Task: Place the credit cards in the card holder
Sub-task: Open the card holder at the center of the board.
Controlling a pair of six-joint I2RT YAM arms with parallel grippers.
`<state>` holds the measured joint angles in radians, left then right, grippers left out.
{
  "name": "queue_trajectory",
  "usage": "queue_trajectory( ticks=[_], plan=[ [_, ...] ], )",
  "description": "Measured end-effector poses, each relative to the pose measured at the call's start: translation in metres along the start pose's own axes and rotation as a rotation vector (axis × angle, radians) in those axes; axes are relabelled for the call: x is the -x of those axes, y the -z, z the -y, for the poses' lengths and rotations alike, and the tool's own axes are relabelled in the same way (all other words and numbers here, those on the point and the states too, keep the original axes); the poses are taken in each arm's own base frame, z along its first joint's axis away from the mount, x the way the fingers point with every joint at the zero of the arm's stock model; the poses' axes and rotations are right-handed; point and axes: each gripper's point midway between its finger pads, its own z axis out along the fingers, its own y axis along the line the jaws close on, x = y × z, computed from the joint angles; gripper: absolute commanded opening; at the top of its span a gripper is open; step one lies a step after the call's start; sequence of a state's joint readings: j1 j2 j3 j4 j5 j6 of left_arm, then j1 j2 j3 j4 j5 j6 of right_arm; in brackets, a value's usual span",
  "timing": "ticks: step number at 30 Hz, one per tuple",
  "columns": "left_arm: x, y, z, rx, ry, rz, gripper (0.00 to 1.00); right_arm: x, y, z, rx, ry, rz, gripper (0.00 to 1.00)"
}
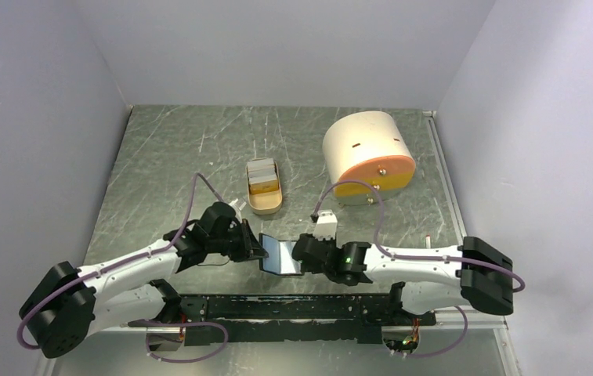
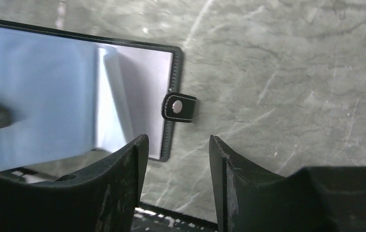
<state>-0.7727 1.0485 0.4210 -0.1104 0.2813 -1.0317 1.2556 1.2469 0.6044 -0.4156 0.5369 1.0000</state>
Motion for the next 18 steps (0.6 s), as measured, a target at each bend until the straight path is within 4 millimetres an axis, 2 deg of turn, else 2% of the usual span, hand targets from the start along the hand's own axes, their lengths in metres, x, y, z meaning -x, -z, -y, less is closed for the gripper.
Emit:
queue_trajectory(
  ticks=[4, 10, 14, 16, 18],
  plan=[
    [-0.002, -0.002, -0.005, 0.019, 0.0, -0.012, 0.09, 0.025, 0.019, -0.021, 0.09, 0.015, 0.041, 0.56],
    [-0.005, -0.001, -0.01, 0.05, -0.007, -0.03, 0.09, 0.078, 0.043, -0.057, 0.257, 0.09, 0.192, 0.65],
    [-0.006, 0.001, -0.012, 0.067, -0.002, -0.031, 0.09, 0.12, 0.038, -0.062, 0.273, 0.167, 0.283, 0.7],
    [-0.006, 0.002, -0.014, 0.076, 0.001, -0.032, 0.09, 0.146, 0.029, -0.056, 0.273, 0.185, 0.313, 0.72],
    [-0.008, 0.003, -0.018, 0.092, 0.01, -0.035, 0.09, 0.172, 0.019, -0.049, 0.272, 0.209, 0.34, 0.79]
  ],
)
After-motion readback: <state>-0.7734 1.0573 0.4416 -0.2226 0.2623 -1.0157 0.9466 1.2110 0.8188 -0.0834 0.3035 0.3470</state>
